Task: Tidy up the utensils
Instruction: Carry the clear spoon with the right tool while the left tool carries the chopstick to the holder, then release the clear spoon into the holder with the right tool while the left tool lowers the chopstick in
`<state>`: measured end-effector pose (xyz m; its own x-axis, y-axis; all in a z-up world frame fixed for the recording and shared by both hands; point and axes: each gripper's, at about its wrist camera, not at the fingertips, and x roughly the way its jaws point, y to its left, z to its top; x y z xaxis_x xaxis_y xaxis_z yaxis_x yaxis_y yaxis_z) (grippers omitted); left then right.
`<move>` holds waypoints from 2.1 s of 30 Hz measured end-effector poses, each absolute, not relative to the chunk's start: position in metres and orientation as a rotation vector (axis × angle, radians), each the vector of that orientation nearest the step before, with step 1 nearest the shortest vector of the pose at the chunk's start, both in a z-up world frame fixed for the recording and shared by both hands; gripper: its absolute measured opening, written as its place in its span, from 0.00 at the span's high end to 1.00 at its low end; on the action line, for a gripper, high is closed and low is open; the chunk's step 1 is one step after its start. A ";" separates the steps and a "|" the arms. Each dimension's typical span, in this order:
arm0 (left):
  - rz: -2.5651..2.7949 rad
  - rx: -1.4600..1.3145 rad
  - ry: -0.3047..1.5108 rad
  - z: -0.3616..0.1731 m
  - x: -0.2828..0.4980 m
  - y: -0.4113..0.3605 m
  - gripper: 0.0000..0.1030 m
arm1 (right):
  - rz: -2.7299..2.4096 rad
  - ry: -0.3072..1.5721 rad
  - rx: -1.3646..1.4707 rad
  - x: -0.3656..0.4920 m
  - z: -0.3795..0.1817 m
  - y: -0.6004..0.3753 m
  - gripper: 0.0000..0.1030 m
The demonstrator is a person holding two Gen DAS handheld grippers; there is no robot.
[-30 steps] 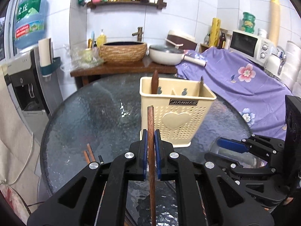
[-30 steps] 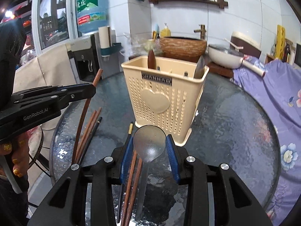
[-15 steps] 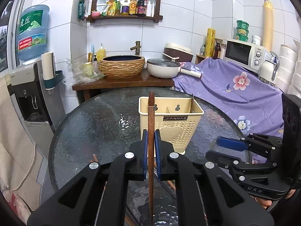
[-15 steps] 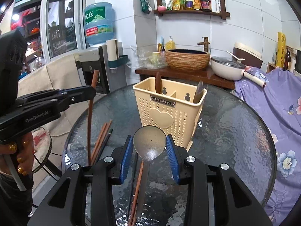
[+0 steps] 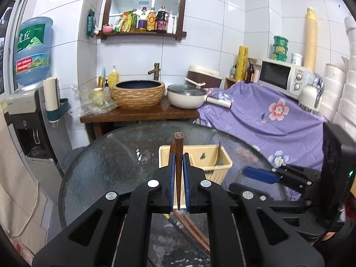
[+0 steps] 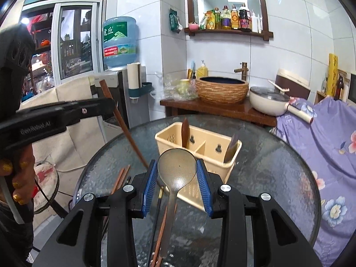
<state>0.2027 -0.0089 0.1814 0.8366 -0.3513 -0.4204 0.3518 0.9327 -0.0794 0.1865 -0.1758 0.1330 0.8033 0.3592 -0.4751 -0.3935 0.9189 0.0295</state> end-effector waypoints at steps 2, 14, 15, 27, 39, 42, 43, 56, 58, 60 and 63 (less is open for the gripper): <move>-0.393 -0.009 0.434 0.197 0.208 -0.008 0.93 | 0.407 0.483 -0.067 0.192 0.141 -0.176 0.66; -0.420 -0.010 0.371 0.287 0.252 -0.024 0.93 | 0.375 0.393 -0.022 0.235 0.207 -0.182 0.66; -0.411 -0.005 0.362 0.292 0.255 -0.026 0.93 | 0.370 0.385 -0.019 0.238 0.210 -0.182 0.66; -0.338 -0.016 0.389 0.273 0.302 -0.038 0.93 | 0.279 0.323 -0.048 0.284 0.192 -0.184 0.66; -0.330 -0.009 0.493 0.207 0.314 -0.045 0.93 | 0.259 0.377 -0.116 0.282 0.131 -0.170 0.66; -0.325 -0.007 0.523 0.190 0.317 -0.045 0.93 | 0.260 0.380 -0.142 0.279 0.123 -0.167 0.66; -0.323 -0.009 0.533 0.185 0.318 -0.045 0.93 | 0.259 0.381 -0.148 0.279 0.122 -0.166 0.66; -0.315 -0.002 0.598 0.151 0.324 -0.042 0.93 | 0.252 0.405 -0.229 0.270 0.105 -0.157 0.66; -0.317 -0.002 0.602 0.149 0.324 -0.041 0.93 | 0.256 0.407 -0.237 0.269 0.104 -0.155 0.65; -0.319 -0.002 0.595 0.149 0.323 -0.040 0.93 | 0.262 0.408 -0.234 0.267 0.103 -0.155 0.56; -0.315 0.017 0.576 0.152 0.317 -0.040 0.93 | 0.262 0.387 -0.231 0.261 0.106 -0.157 0.48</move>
<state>0.3170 -0.0397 0.1515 0.7920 -0.2881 -0.5383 0.2977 0.9520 -0.0715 0.2611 -0.1565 0.1057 0.8933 0.2067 -0.3991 -0.2940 0.9404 -0.1711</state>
